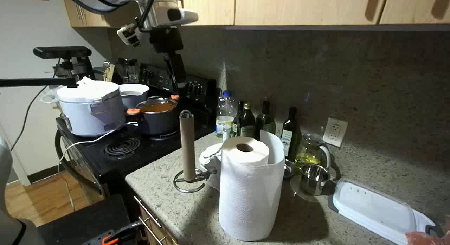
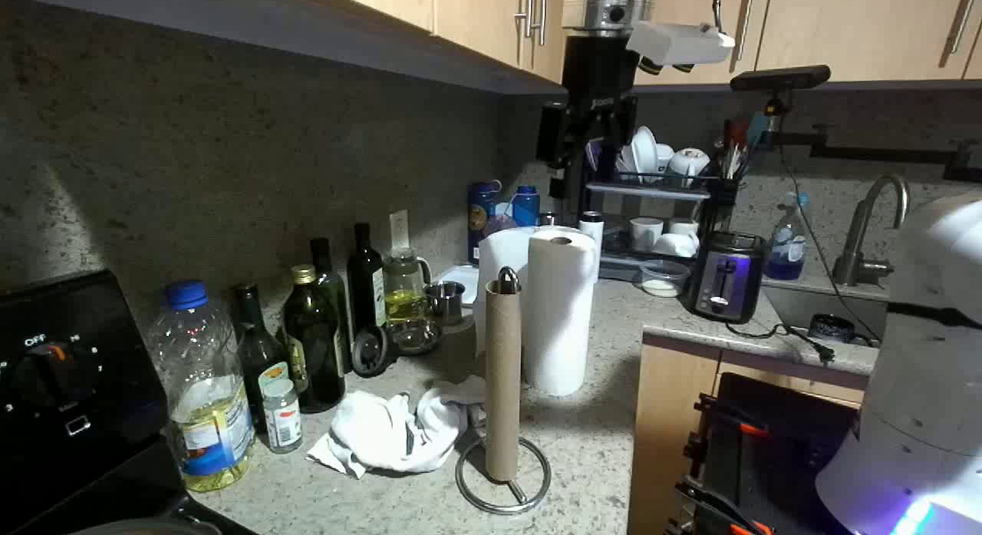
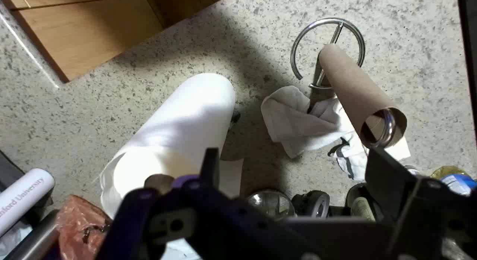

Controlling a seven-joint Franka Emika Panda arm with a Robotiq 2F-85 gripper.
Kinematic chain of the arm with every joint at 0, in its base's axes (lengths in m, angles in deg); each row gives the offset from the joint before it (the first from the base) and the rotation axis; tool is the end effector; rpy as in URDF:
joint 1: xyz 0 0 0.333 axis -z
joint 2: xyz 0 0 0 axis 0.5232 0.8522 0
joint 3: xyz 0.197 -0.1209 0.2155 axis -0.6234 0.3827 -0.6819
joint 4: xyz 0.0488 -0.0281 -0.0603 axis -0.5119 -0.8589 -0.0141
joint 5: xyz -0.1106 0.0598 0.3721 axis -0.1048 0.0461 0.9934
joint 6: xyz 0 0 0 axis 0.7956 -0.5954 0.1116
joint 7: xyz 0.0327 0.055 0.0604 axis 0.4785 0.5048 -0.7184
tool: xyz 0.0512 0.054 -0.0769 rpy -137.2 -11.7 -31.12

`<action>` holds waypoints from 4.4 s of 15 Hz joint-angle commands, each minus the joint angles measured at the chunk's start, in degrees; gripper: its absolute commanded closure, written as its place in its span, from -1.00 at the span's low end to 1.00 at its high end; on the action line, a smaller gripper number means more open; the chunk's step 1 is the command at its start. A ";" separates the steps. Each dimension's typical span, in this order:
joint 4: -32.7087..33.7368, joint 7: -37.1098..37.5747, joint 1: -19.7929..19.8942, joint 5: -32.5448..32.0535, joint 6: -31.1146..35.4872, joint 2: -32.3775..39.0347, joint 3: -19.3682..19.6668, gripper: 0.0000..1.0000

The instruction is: Remove the empty paper roll off of the holder then put the empty paper roll on the holder

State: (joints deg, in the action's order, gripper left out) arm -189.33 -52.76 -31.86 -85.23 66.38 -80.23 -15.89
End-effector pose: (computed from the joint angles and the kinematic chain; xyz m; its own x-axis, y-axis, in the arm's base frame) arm 0.3709 0.1289 0.5320 0.9593 -0.2326 0.1599 -0.2521 -0.9609 0.1150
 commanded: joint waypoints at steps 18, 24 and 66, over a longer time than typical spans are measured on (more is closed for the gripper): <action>1.58 -2.81 -6.55 1.26 8.79 9.64 0.45 -1.00; 5.56 -7.06 -6.68 2.48 9.39 16.05 3.09 -1.00; 7.43 -18.29 -9.08 5.27 7.51 26.61 4.73 -0.12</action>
State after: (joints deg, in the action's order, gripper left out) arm -181.44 -69.98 -40.53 -80.56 72.93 -52.64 -12.15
